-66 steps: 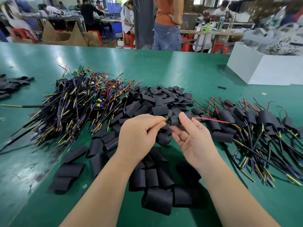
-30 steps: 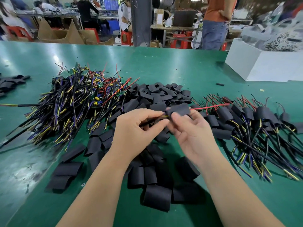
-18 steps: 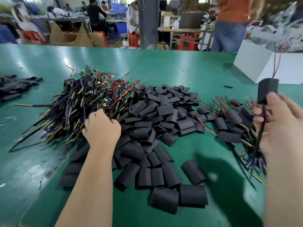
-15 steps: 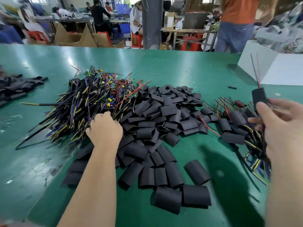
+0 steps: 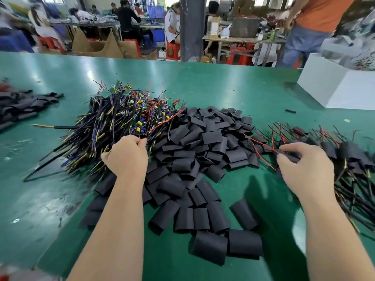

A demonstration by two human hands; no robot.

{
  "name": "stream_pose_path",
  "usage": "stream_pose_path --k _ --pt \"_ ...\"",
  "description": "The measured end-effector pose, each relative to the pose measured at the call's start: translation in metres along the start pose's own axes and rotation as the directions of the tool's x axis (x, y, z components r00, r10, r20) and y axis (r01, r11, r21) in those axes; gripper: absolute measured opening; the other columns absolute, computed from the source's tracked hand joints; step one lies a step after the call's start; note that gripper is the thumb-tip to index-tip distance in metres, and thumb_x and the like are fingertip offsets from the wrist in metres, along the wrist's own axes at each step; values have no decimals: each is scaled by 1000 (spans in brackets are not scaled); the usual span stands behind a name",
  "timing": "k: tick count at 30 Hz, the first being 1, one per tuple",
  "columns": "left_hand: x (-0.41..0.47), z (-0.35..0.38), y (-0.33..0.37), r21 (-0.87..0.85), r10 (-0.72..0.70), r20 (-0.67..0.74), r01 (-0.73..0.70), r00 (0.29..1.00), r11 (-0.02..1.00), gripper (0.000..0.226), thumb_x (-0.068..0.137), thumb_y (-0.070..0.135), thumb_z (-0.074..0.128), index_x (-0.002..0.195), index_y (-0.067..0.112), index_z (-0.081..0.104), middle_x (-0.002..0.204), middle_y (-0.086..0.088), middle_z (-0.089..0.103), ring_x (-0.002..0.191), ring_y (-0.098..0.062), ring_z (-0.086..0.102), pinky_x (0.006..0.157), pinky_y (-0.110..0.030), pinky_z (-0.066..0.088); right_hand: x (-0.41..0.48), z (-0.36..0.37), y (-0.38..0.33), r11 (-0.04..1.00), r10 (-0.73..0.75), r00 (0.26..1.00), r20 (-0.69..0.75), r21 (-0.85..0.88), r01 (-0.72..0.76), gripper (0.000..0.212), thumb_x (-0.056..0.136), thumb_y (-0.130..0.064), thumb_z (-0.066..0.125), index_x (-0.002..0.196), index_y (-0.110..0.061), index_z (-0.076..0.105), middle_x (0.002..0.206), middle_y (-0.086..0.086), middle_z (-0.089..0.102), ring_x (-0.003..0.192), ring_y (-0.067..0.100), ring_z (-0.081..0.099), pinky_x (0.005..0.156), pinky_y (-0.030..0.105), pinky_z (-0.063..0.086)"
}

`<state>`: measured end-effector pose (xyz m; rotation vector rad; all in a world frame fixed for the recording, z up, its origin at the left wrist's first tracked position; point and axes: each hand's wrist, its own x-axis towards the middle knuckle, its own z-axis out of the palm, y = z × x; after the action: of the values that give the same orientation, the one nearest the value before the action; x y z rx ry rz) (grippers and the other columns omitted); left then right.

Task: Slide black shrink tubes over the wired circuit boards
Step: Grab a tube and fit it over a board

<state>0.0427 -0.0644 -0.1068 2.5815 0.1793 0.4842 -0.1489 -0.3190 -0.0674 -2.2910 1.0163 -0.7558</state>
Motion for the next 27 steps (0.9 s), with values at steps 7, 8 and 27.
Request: stream_pose_path --k 7,8,27 --pt "-10 -10 14 -250 72 -75 -89 995 964 26 103 28 35 105 17 59 85 6 72 89 -24 61 91 -38 27 -4 8 -7 979 -69 996 -51 187 77 18 82 -9 60 89 -22 71 90 2 69 79 14 62 80 29 47" --pt "-14 -13 16 -304 128 -94 -151 987 941 24 103 27 35 102 18 57 81 9 70 86 -23 62 90 -36 28 -6 11 -9 963 -54 998 -24 262 59 18 83 -7 60 87 -21 71 85 -1 70 71 6 62 73 24 47" --pt "-53 -26 40 -217 623 77 -597 778 772 36 102 39 27 99 35 62 80 14 66 88 -8 55 96 -38 21 -25 30 -37 159 -283 811 513 859 -488 22 73 -15 65 93 -10 70 82 12 73 73 20 73 57 19 54"
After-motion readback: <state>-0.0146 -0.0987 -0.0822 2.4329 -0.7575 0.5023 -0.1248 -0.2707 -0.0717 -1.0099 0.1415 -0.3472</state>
